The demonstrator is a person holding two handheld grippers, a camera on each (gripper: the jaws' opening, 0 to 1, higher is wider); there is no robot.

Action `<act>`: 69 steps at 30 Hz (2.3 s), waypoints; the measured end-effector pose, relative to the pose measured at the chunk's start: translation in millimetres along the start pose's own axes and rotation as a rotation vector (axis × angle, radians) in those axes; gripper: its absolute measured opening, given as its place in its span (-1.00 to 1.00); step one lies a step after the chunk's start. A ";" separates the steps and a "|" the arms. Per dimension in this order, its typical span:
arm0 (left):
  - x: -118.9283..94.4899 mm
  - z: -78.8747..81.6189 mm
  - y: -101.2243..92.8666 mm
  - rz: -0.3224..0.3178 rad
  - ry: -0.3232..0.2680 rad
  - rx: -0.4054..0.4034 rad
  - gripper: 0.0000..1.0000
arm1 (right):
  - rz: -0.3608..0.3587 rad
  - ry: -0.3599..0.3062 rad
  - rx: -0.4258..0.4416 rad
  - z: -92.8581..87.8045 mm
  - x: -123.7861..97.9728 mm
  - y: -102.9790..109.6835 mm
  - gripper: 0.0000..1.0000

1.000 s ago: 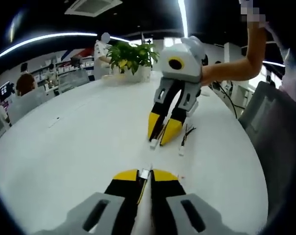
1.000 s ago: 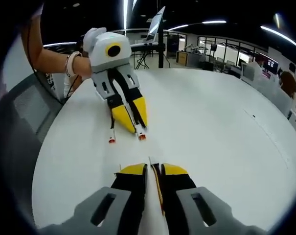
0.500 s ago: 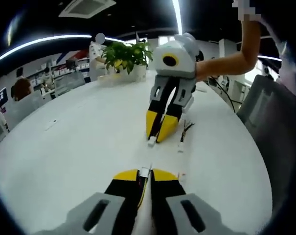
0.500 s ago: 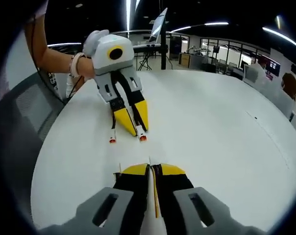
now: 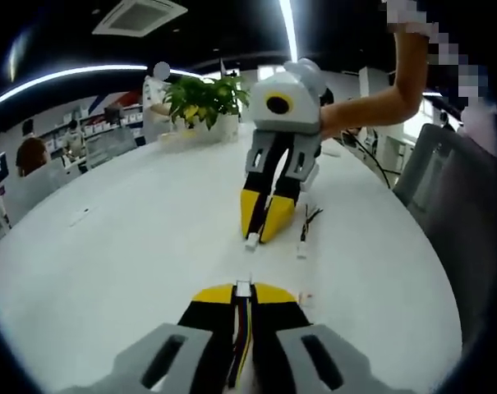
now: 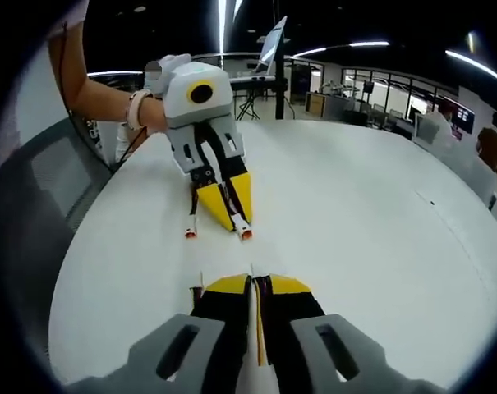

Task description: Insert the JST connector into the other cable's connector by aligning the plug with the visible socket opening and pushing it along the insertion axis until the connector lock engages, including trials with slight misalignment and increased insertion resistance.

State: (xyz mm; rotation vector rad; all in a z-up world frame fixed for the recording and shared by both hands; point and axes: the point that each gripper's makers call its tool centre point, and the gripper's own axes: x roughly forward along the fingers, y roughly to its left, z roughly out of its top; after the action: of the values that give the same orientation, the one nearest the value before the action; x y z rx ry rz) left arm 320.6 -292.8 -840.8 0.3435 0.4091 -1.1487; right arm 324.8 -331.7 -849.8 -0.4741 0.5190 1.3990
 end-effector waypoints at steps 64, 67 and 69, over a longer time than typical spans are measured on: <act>-10.8 37.7 -19.7 -0.174 -0.019 0.050 -1.00 | 0.161 -0.023 -0.136 42.3 -14.1 31.4 -0.93; -11.1 38.6 -19.1 -0.173 -0.026 0.047 -1.00 | 0.164 -0.033 -0.134 43.6 -15.5 31.6 -0.93; -11.9 39.6 -17.6 -0.171 -0.030 0.042 -1.00 | 0.154 -0.043 -0.148 45.6 -15.8 31.2 -0.93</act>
State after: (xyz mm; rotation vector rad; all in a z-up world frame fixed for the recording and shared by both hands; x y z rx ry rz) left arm 305.5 -308.2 -801.3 0.3318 0.3942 -1.3289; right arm 295.1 -313.4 -804.1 -0.5306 0.4257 1.5994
